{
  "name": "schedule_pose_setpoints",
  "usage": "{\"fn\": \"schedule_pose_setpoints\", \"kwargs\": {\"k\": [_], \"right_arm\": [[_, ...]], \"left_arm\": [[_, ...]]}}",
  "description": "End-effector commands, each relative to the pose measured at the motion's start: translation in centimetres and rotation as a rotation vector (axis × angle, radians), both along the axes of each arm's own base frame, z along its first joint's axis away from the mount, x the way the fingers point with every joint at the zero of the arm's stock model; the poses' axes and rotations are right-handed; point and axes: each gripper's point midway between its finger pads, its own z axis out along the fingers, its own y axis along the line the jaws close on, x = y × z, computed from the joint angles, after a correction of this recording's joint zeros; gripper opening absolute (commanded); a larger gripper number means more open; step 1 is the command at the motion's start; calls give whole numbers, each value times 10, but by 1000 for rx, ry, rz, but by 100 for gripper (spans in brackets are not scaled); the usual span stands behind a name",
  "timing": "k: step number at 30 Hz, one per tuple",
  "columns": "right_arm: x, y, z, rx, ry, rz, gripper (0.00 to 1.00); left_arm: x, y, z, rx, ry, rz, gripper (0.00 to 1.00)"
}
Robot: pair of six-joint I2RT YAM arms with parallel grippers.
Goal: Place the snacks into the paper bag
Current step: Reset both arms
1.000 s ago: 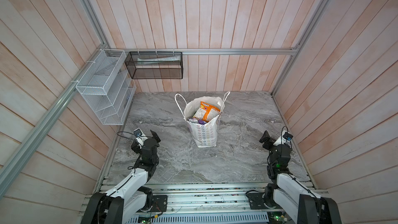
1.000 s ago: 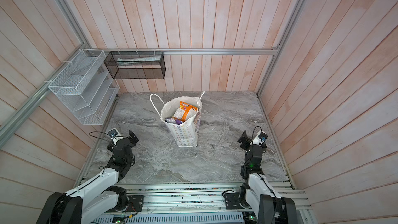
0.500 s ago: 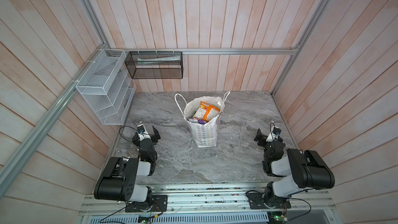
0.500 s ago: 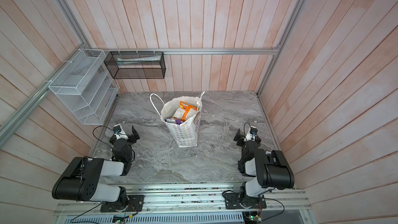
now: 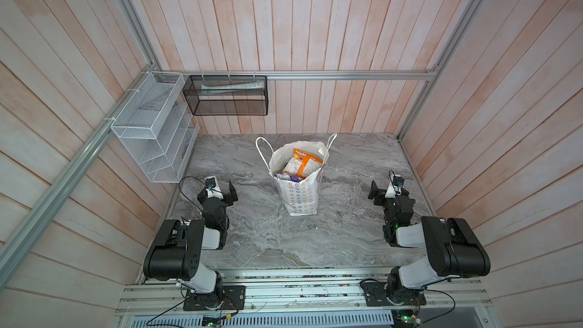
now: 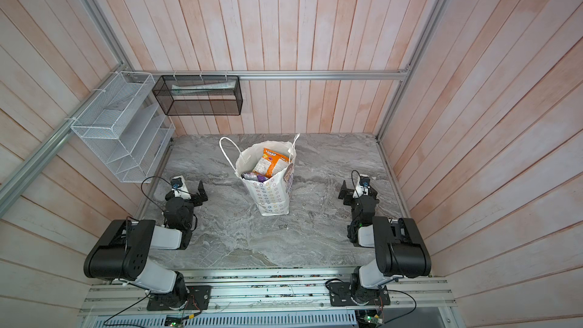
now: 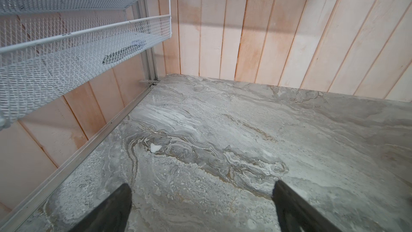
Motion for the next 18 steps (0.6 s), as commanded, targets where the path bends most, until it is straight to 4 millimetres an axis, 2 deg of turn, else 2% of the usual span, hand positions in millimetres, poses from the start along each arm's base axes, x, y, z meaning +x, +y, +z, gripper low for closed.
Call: {"fn": "schedule_pose_setpoints", "kwargs": {"k": [1, 18], "right_arm": [[1, 3, 1, -12, 5, 18, 98], [1, 4, 1, -13, 4, 19, 98]], "left_arm": [[3, -3, 5, -4, -9, -18, 100], [4, -3, 4, -4, -4, -22, 100]]}}
